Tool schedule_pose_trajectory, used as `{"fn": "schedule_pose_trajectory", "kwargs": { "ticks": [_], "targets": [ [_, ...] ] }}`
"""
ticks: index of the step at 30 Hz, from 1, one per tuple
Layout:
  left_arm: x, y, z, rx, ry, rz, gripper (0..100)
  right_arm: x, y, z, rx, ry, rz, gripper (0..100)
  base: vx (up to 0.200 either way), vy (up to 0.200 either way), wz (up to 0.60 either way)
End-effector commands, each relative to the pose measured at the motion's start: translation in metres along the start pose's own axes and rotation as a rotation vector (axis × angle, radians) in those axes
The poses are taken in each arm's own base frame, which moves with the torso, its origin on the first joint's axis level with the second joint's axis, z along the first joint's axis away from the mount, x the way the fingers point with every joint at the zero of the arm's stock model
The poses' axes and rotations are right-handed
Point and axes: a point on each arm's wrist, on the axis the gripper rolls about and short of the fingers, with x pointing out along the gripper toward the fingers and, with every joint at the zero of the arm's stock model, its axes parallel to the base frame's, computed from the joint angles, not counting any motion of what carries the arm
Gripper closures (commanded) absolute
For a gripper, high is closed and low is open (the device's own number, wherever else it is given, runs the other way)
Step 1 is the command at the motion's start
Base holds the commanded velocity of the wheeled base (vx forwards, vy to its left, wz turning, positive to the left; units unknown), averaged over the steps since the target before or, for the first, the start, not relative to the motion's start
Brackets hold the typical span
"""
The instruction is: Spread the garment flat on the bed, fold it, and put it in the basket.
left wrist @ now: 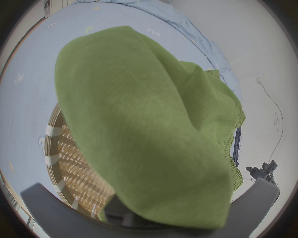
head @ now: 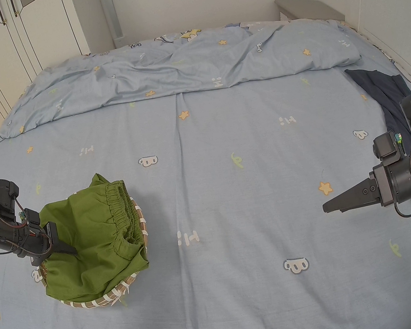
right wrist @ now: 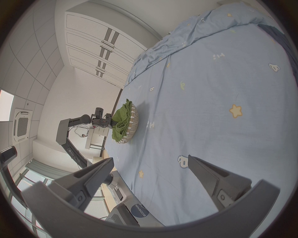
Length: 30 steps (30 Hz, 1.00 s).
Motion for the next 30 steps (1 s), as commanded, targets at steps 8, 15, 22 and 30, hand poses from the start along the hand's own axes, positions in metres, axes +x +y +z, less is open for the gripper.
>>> {"fn": "schedule_pose_trajectory", "kwargs": {
  "ticks": [8,15,22,30],
  "targets": [
    [-0.018,-0.009,0.001,0.001,-0.013,0.002,0,-0.001,0.000,0.001,0.000,-0.004,-0.001,0,0.000,0.000,0.00],
    [-0.055,-0.027,-0.007,0.036,-0.102,-0.007,0,-0.003,0.000,0.002,0.000,-0.015,-0.004,0,0.000,0.000,0.00],
    [-0.085,-0.038,-0.016,0.066,-0.184,0.005,0,-0.009,0.005,0.001,-0.017,-0.036,-0.012,0,0.000,0.000,0.00],
    [-0.162,-0.081,-0.095,0.212,-0.376,-0.047,0,-0.080,0.018,-0.026,-0.124,-0.293,-0.161,0,0.000,0.000,0.00]
  ]
}}
